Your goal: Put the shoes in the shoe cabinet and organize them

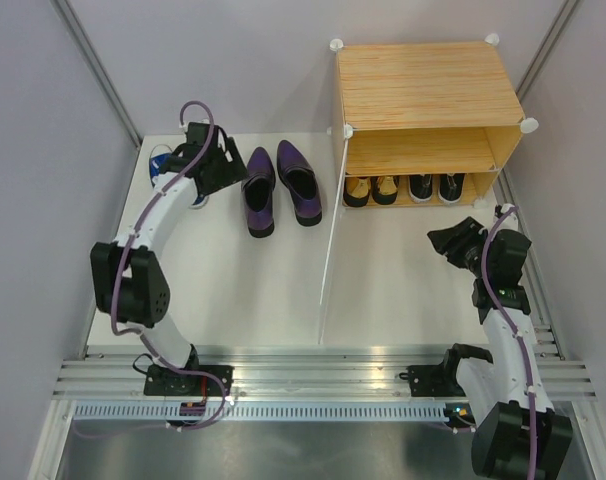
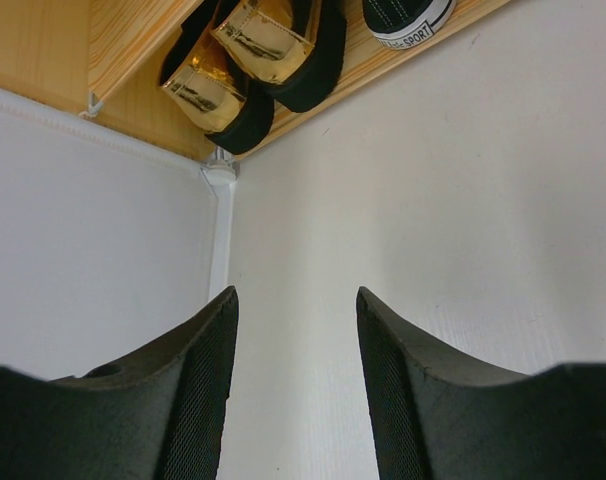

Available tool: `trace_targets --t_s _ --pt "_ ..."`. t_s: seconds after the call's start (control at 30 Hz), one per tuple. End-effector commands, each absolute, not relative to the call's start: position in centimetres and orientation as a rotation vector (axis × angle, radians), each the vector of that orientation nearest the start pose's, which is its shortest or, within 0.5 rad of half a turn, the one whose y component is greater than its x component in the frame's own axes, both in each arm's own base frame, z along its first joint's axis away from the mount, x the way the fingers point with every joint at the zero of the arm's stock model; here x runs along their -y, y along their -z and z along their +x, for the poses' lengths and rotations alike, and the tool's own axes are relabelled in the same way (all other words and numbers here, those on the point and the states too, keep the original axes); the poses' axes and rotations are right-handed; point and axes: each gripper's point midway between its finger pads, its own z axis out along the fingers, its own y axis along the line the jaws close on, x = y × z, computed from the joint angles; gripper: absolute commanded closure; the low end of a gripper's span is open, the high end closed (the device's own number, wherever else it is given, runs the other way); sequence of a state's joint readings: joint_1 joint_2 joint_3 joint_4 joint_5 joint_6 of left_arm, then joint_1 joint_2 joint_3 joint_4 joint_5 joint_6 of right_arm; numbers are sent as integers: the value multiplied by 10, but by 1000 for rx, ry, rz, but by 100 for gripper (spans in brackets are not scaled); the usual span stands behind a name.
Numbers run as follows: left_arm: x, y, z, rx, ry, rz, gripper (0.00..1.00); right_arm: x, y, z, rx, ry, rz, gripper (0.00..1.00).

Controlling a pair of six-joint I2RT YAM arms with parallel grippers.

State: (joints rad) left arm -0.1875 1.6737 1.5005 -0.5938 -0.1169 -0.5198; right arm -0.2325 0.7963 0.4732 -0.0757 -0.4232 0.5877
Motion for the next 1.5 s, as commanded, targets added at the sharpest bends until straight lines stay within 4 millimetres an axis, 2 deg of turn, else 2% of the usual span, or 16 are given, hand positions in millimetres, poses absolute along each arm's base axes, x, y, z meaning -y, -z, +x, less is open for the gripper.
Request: trace_targets --t_s 0.0,0.17,0.3,0.43,0.63,0.7,0.83,0.87,0.97,1.0,1.07,1.1,1.2,1.23,1.4,1.47 --pt "119 -165 456 -2402 370 -410 14 -32 -176 297 -1870 -687 475 44" --pt "118 -91 454 -2565 292 -486 19 -34 -175 298 -1876 -702 473 44" --pt "101 -74 448 -2585 166 -519 19 -35 -172 297 -1881 -704 472 43" --pt "102 -67 444 -2607 172 -518 24 -35 -172 298 -1879 -704 471 43" --pt "115 -61 440 -2641 235 -494 92 -39 -172 295 -1887 -726 461 43" --pt "114 -67 437 -2631 235 -483 98 -40 -170 295 -1892 -733 458 42" --pt "108 -105 432 -2549 239 -469 98 -46 -173 293 -1892 -752 435 42" --pt "107 -128 428 -2501 257 -456 98 -47 -174 293 -1891 -754 430 42" --pt "106 -164 417 -2434 290 -422 98 -57 -174 290 -1897 -777 405 42" --pt "104 -190 411 -2376 310 -402 98 -60 -173 290 -1901 -786 402 42" --pt "100 -213 399 -2329 317 -387 98 -72 -172 286 -1916 -823 389 42" --pt "97 -238 390 -2268 332 -366 98 -76 -177 287 -1895 -833 366 42" --pt "92 -268 373 -2206 337 -345 98 -95 -181 286 -1897 -858 343 41" --pt "89 -288 364 -2156 353 -338 98 -115 -182 282 -1909 -891 290 42" --pt "89 -339 331 -2055 426 -300 98 -164 -188 279 -1926 -962 229 42" --pt "95 -368 319 -1999 491 -260 98 -199 -199 272 -1919 -1018 137 42"
